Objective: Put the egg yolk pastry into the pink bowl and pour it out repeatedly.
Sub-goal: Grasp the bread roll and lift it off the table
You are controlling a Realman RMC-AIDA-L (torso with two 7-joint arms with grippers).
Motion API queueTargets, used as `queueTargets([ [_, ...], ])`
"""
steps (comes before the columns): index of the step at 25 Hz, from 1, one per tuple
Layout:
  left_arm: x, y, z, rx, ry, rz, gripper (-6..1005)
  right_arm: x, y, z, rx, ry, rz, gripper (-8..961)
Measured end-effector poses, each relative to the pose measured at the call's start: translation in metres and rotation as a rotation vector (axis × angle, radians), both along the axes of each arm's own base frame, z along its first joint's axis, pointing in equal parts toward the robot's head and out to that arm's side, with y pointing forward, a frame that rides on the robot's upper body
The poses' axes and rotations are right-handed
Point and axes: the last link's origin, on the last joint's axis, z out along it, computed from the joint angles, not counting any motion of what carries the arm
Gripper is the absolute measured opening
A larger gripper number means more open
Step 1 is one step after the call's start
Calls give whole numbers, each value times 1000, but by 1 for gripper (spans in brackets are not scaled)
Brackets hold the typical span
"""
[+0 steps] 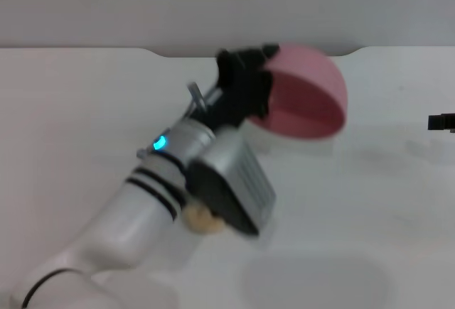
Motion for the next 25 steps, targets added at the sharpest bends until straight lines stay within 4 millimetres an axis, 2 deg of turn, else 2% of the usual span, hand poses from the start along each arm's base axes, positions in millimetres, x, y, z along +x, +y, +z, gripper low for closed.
queueTargets([
  [7,1,47,35,-62,-290,341,-1,-7,6,-6,-22,2,26,544],
  [14,-16,85,69,-373,-518,610,-2,-19,15,-13,-37,24,84,550],
  [16,-27,99,95,-512,-655,706,-2,-29,19,-21,-58,47,147,552],
  [17,-27,99,95,-512,-655,706,-2,-29,19,-21,-58,47,147,553],
  [21,-45,106,132,-667,-774,839,-2,-41,26,-35,-105,49,226,557],
  [25,-60,104,164,-736,-774,1054,-2,-56,32,-54,-177,6,353,560],
])
